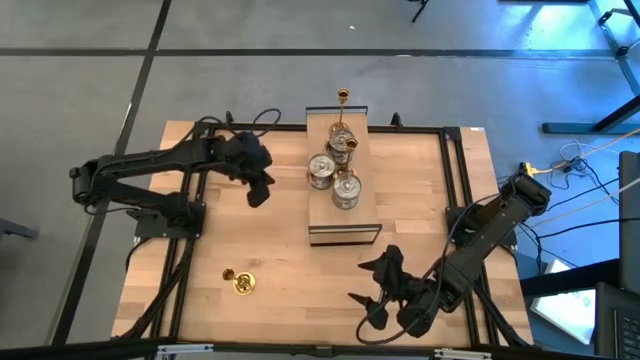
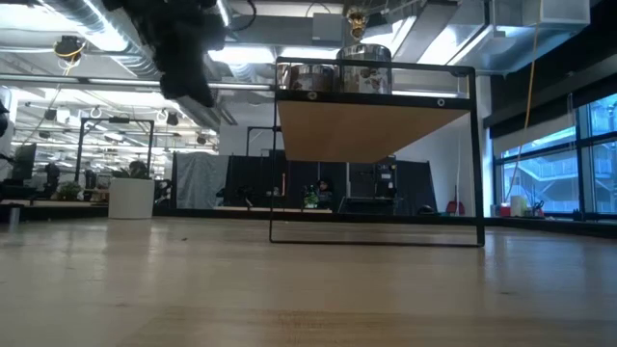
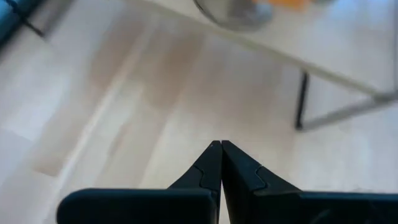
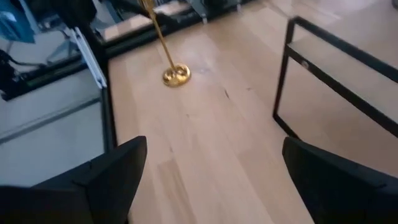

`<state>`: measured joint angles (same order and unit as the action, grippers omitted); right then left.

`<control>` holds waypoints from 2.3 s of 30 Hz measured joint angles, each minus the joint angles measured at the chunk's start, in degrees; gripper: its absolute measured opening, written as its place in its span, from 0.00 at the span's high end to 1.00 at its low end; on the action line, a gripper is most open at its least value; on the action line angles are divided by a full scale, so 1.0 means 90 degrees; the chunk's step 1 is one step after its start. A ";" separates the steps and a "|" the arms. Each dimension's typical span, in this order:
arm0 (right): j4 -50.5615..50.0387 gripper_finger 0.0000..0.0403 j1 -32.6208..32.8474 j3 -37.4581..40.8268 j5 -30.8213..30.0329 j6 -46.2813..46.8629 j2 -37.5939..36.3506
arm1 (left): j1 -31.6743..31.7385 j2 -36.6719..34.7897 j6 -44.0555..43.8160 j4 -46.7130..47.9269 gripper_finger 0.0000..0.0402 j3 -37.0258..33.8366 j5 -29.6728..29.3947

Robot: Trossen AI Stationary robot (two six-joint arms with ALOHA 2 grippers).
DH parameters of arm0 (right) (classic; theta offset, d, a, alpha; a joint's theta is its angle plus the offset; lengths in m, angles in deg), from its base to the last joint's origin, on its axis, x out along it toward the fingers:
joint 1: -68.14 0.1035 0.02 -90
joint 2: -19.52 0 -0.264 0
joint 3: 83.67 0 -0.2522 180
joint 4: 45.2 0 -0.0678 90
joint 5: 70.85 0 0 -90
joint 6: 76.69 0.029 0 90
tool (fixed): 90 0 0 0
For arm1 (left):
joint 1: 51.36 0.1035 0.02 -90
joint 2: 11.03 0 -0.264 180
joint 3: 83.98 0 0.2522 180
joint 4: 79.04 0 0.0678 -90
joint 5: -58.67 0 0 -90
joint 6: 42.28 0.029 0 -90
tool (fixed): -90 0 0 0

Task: Pick & Place candle stick holders
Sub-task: Put the gold candle holder on the shelf

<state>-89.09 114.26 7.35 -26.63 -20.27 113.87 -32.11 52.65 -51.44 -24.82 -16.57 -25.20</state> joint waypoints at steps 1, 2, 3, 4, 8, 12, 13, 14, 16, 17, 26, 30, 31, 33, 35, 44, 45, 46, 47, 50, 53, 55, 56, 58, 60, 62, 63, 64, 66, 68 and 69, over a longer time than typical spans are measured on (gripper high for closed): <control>0.0125 0.06 -0.0024 0.0000 -0.0008 -0.0076 0.0000 | 0.0000 -0.0008 0.0103 0.0166 1.00 0.0000 0.0193; 0.0257 0.06 -0.0054 0.0000 -0.0042 -0.0194 0.0000 | 0.0000 -0.0011 0.0224 0.0328 1.00 0.0000 0.0382; 0.0363 0.06 -0.0097 0.0000 -0.0072 -0.0300 0.0000 | 0.0000 -0.0011 0.0334 0.0467 1.00 0.0000 0.0575; 0.0483 0.06 -0.0148 0.0000 -0.0080 -0.0354 0.0000 | 0.0000 -0.0010 0.0430 0.0631 1.00 0.0000 0.0796; 0.1069 0.06 -0.0342 -0.0049 -0.0075 -0.0392 0.0000 | -0.0002 -0.0015 0.0689 0.1379 1.00 0.0000 0.1344; 0.1771 0.06 -0.0486 -0.0049 -0.0072 -0.0495 -0.0002 | 0.0000 -0.0049 0.0945 0.2179 1.00 0.0000 0.1338; 0.1921 0.06 -0.0514 -0.0049 -0.0072 -0.0531 -0.0002 | -0.0001 -0.0045 0.1020 0.2346 1.00 0.0000 0.1339; 0.2037 0.06 -0.0537 -0.0049 -0.0072 -0.0556 -0.0002 | 0.0000 -0.0047 0.1089 0.2506 1.00 0.0000 0.1341; 0.2193 0.06 -0.0566 -0.0049 -0.0062 -0.0522 -0.0002 | -0.0002 -0.0049 0.1174 0.2622 1.00 -0.0067 0.1410; 0.2291 0.06 -0.0577 -0.0049 -0.0058 -0.0474 -0.0002 | -0.0002 -0.0047 0.1176 0.2662 1.00 -0.0142 0.1489; 0.3690 0.06 -0.0481 -0.0051 -0.0063 -0.0012 0.0340 | -0.0369 -0.0044 0.1144 0.2729 1.00 -0.1081 0.3305; 0.4370 0.06 -0.0403 -0.0051 -0.0318 -0.0003 0.0733 | -0.0951 -0.0051 0.1604 0.2606 1.00 -0.1177 0.3343; 0.4593 0.06 -0.0382 -0.0051 -0.0454 -0.0004 0.0830 | -0.1140 -0.0069 0.1595 0.2462 1.00 -0.1170 0.3413; 0.5052 0.06 -0.0343 -0.0051 -0.0645 -0.0078 0.1019 | -0.1476 -0.0081 0.1272 0.1974 1.00 -0.1108 0.3583; 0.5490 0.06 -0.0303 -0.0051 -0.0726 -0.0274 0.1174 | -0.1779 -0.0078 0.0863 0.1496 1.00 -0.0988 0.3598; 0.6077 0.06 -0.0056 -0.0051 -0.0743 -0.1003 0.1316 | -0.3115 0.0382 0.0434 0.1164 1.00 0.0646 0.2409; 0.6075 0.06 -0.0031 -0.0051 -0.0743 -0.1029 0.1316 | -0.3204 0.0579 0.0415 0.1172 1.00 0.0911 0.2340; 0.6063 0.06 -0.0015 -0.0051 -0.0743 -0.1038 0.1316 | -0.3290 0.0801 0.0384 0.1177 1.00 0.1164 0.2302; 0.6049 0.06 0.0011 -0.0051 -0.0741 -0.1038 0.1316 | -0.3377 0.1072 0.0345 0.1220 1.00 0.1455 0.2288; 0.6004 0.06 0.0098 -0.0051 -0.0725 -0.1043 0.1316 | -0.3665 0.1922 0.0391 0.1408 1.00 0.2442 0.2090; 0.5997 0.06 0.0230 -0.0049 -0.0708 -0.1206 0.1307 | -0.3975 0.2713 0.0830 0.2358 1.00 0.3516 0.1356; 0.5996 0.06 0.0337 -0.0049 -0.0676 -0.1318 0.1302 | -0.4125 0.3167 0.1129 0.3252 1.00 0.4092 0.0931; 0.5995 0.06 0.0394 -0.0049 -0.0678 -0.1354 0.1302 | -0.4167 0.3374 0.1269 0.3670 1.00 0.4314 0.0890; 0.5957 0.06 0.0502 -0.0049 -0.0676 -0.1435 0.1301 | -0.4215 0.3692 0.1480 0.4330 1.00 0.4576 0.0956; 0.5854 0.06 0.0597 -0.0049 -0.0678 -0.1444 0.1297 | -0.4231 0.3932 0.1619 0.4822 1.00 0.4651 0.1169; 0.5777 0.06 0.0673 -0.0049 -0.0678 -0.1446 0.1297 | -0.4231 0.4173 0.1713 0.5164 0.99 0.4653 0.1539; 0.5751 0.06 0.0698 -0.0049 -0.0678 -0.1444 0.1297 | -0.4231 0.4307 0.1716 0.5309 0.97 0.4653 0.1699; 0.5728 0.06 0.0725 -0.0049 -0.0678 -0.1444 0.1296 | -0.4236 0.4430 0.1713 0.5413 0.95 0.4653 0.1791; 0.5689 0.06 0.0760 -0.0049 -0.0680 -0.1444 0.1294 | -0.4274 0.4652 0.1683 0.5493 0.90 0.4653 0.1947; 0.5652 0.06 0.0777 -0.0049 -0.0680 -0.1444 0.1294 | -0.4330 0.4830 0.1578 0.5441 0.82 0.4653 0.2138; 0.5632 0.06 0.0787 -0.0049 -0.0680 -0.1444 0.1292 | -0.4375 0.4911 0.1511 0.5415 0.78 0.4653 0.2181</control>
<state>-38.41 121.34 6.91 -32.75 -33.27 125.50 -71.48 96.85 -37.85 23.92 25.31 -5.57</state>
